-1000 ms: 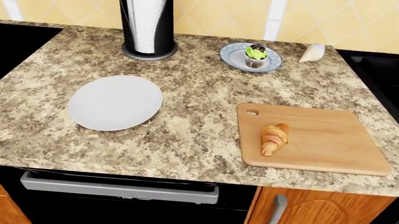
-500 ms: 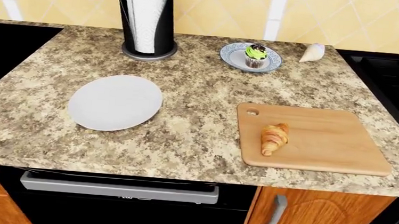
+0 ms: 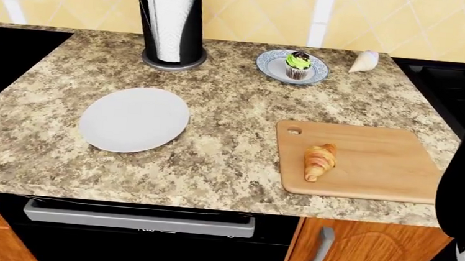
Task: From the different types of pastries on the counter, select a croissant and place it on the cutting board. Then retrieve a jar of jam from the cabinet and place it alongside the croissant on the cutting board.
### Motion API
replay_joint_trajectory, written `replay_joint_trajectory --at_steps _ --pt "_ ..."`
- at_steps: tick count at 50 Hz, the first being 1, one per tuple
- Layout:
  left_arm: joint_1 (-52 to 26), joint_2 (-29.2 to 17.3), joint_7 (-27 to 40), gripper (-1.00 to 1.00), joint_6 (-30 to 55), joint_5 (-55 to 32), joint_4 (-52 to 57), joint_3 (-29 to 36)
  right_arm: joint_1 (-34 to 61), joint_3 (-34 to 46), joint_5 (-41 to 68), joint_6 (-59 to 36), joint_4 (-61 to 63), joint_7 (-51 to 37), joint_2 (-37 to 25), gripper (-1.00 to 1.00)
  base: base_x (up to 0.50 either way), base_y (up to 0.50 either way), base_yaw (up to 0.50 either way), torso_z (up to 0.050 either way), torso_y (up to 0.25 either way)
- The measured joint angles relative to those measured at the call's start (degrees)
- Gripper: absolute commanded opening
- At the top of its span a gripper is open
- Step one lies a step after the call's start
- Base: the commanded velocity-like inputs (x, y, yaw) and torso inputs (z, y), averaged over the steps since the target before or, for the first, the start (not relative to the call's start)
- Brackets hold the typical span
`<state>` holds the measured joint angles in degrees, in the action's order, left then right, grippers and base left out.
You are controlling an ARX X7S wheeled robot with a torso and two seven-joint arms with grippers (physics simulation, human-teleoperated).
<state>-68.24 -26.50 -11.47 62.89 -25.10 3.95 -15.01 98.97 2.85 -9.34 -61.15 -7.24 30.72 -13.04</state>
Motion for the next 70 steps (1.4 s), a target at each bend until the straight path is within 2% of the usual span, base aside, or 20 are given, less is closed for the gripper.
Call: replay_joint_trajectory --at_steps 25,44,70 --pt "6.0 1.7 0.9 1.0 3.2 -2.8 5.2 -2.7 -9.9 -6.7 2.7 -0.1 -2.1 -1.1 0.0 -1.0 0.0 0.0 0.0 0.0 0.0" --pt "9.8 3.3 1.3 1.0 4.7 -4.7 9.3 -3.7 -20.0 -9.4 3.9 -3.5 5.5 -0.4 0.0 -1.0 0.0 0.0 0.0 0.001 0.001" --pt "12.8 3.9 1.0 1.0 3.7 -5.7 9.5 -4.1 -30.9 -11.5 4.6 -5.1 12.2 -0.1 -0.8 -1.0 0.0 0.0 0.0 0.0 0.0"
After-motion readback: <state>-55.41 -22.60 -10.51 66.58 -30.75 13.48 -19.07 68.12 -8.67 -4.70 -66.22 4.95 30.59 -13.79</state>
